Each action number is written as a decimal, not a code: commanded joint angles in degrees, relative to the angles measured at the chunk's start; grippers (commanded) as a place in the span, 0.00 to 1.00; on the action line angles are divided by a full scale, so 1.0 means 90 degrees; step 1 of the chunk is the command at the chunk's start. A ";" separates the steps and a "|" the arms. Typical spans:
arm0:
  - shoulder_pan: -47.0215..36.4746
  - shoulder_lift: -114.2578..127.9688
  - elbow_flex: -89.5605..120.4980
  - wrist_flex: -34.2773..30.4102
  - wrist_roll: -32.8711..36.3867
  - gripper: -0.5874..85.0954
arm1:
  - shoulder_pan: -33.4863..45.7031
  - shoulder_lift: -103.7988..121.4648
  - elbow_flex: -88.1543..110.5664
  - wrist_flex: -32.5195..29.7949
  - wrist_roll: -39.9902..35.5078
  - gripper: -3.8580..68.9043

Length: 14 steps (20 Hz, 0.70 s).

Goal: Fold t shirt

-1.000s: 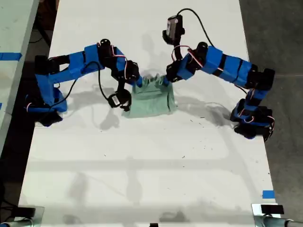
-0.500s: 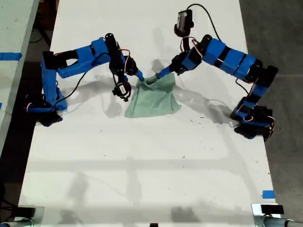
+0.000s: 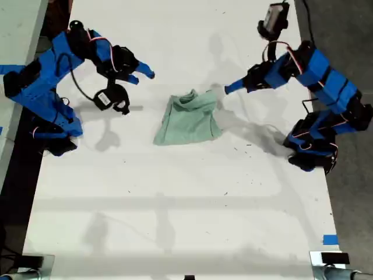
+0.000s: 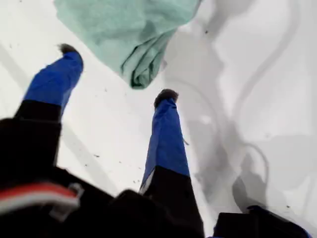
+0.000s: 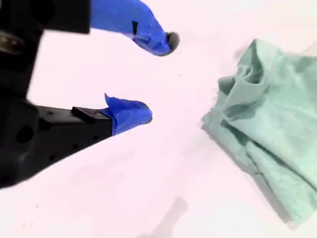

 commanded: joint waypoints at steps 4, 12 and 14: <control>0.1943 0.4756 0.4805 -0.1963 -0.1787 0.00 | -0.2334 0.4687 0.3906 -0.0449 0.2129 0.06; 0.2656 0.9219 1.0801 -0.3711 -0.2568 0.01 | -0.3721 0.7510 0.7969 -0.1338 0.3389 0.06; 0.2529 0.9131 1.1396 -0.3828 -0.2764 0.02 | -0.3857 0.7520 0.8691 -0.1318 0.3740 0.06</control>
